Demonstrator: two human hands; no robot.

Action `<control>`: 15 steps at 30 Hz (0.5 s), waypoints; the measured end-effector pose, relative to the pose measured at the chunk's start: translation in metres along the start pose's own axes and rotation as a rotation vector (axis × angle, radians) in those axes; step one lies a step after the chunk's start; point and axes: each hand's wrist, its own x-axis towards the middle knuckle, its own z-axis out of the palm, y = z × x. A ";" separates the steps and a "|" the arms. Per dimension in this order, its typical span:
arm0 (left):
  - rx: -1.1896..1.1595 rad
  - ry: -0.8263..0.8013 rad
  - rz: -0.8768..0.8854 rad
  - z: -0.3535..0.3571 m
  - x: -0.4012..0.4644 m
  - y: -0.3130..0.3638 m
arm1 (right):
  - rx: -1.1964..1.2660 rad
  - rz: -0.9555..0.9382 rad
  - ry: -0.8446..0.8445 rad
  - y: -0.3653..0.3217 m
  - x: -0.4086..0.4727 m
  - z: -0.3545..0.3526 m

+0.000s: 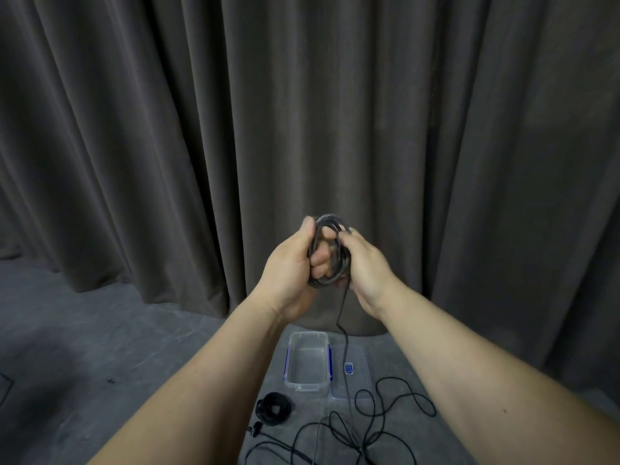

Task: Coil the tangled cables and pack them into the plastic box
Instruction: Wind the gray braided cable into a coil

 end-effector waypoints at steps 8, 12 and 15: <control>-0.079 -0.119 0.061 0.001 0.000 0.006 | -0.283 -0.076 -0.048 -0.001 0.005 -0.013; -0.090 -0.075 0.028 0.005 -0.002 0.010 | -0.339 -0.101 -0.079 -0.007 0.008 -0.025; -0.012 0.007 0.023 0.006 -0.001 0.011 | -0.295 -0.103 -0.069 -0.007 0.008 -0.027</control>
